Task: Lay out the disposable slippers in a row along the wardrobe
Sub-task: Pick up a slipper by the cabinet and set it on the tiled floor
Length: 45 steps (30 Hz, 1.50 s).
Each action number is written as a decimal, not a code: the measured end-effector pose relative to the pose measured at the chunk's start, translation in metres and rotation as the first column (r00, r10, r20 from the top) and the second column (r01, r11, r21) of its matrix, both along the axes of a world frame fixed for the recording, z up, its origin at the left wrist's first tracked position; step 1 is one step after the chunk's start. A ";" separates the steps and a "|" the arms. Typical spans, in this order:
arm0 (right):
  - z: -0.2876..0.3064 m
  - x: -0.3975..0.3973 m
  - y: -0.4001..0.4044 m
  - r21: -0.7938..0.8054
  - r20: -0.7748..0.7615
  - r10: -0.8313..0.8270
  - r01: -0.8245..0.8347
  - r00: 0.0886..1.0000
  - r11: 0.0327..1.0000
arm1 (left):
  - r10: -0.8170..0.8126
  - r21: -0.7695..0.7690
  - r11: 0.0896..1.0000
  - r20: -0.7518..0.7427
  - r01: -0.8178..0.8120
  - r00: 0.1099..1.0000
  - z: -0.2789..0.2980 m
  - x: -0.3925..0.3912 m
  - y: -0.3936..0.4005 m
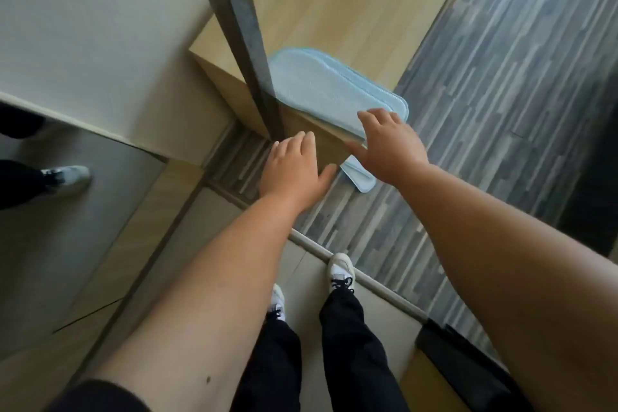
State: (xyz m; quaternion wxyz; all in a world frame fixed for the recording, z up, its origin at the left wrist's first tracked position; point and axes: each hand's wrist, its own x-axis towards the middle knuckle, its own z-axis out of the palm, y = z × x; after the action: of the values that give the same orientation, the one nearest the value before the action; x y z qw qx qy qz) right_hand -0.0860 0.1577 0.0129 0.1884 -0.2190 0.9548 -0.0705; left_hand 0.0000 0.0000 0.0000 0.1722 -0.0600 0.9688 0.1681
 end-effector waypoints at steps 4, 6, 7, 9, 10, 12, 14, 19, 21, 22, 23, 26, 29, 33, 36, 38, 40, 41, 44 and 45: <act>-0.010 -0.044 -0.013 -0.029 0.037 0.008 -0.007 0.999 1.000 | 0.249 0.140 0.955 0.103 -0.262 0.963 -0.011 -0.035 0.010; -0.018 -0.063 -0.024 -0.043 0.047 0.007 -0.005 0.999 0.999 | 0.352 0.197 0.905 0.148 -0.376 0.924 -0.019 -0.053 0.014; -0.022 -0.071 -0.028 -0.053 0.049 -0.001 0.004 0.999 0.999 | 0.430 0.245 0.854 0.166 -0.459 0.887 -0.024 -0.061 0.014; -0.029 -0.086 -0.037 -0.055 0.058 -0.011 0.014 0.998 0.998 | 0.574 0.329 0.714 0.229 -0.618 0.786 -0.030 -0.077 0.013; -0.034 -0.092 -0.040 -0.047 0.071 -0.014 0.018 0.997 0.999 | 0.625 0.352 0.646 0.267 -0.677 0.734 -0.033 -0.083 0.013; -0.042 -0.101 -0.047 -0.031 0.097 -0.018 0.021 0.995 0.999 | 0.698 0.380 0.527 0.317 -0.760 0.642 -0.038 -0.093 0.012; -0.046 -0.108 -0.051 -0.032 0.108 -0.040 0.043 0.993 0.999 | 0.748 0.395 0.438 0.339 -0.808 0.571 -0.044 -0.097 0.010; -0.047 -0.119 -0.052 -0.104 0.255 -0.213 0.246 0.943 0.964 | 0.810 0.453 0.305 0.339 -0.837 0.479 -0.049 -0.103 0.006; -0.044 -0.119 -0.049 -0.135 0.296 -0.247 0.297 0.923 0.945 | 0.825 0.466 0.285 0.325 -0.838 0.462 -0.045 -0.107 0.005; -0.042 -0.119 -0.047 -0.151 0.315 -0.267 0.326 0.911 0.933 | 0.829 0.477 0.273 0.324 -0.836 0.455 -0.044 -0.108 0.005; -0.039 -0.119 -0.044 -0.169 0.336 -0.289 0.359 0.897 0.918 | 0.830 0.491 0.262 0.323 -0.831 0.454 -0.042 -0.109 0.004; -0.030 -0.115 -0.034 -0.210 0.419 -0.360 0.474 0.834 0.855 | 0.826 0.513 0.258 0.322 -0.819 0.462 -0.034 -0.108 0.003; -0.020 -0.103 -0.023 -0.210 0.479 -0.408 0.553 0.777 0.806 | 0.802 0.522 0.298 0.317 -0.799 0.506 -0.022 -0.101 0.005; -0.010 -0.078 -0.013 -0.193 0.500 -0.434 0.585 0.749 0.788 | 0.778 0.534 0.326 0.317 -0.780 0.542 -0.010 -0.081 0.012; -0.006 -0.057 -0.013 -0.194 0.509 -0.427 0.582 0.748 0.789 | 0.772 0.530 0.333 0.323 -0.780 0.548 -0.005 -0.057 0.013; -0.006 -0.040 -0.016 -0.194 0.516 -0.422 0.581 0.745 0.790 | 0.776 0.520 0.331 0.325 -0.787 0.541 -0.004 -0.037 0.010; -0.008 -0.021 -0.021 -0.189 0.524 -0.424 0.586 0.739 0.788 | 0.784 0.503 0.334 0.321 -0.797 0.531 -0.007 -0.016 0.006; -0.010 -0.007 -0.024 -0.185 0.524 -0.420 0.580 0.741 0.793 | 0.788 0.495 0.330 0.325 -0.804 0.523 -0.008 -0.003 0.003; -0.018 0.038 -0.038 -0.175 0.522 -0.405 0.559 0.751 0.811 | 0.792 0.483 0.313 0.343 -0.818 0.505 -0.019 0.042 -0.011; -0.022 0.054 -0.043 -0.167 0.522 -0.399 0.549 0.754 0.819 | 0.793 0.479 0.310 0.346 -0.821 0.502 -0.023 0.060 -0.017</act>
State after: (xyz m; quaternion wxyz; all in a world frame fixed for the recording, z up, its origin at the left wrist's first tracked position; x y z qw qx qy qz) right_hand -0.0320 0.1143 -0.0093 0.3499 0.0302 0.8815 -0.3157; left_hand 0.0595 -0.0171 -0.0232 0.0963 -0.4821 0.6978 0.5209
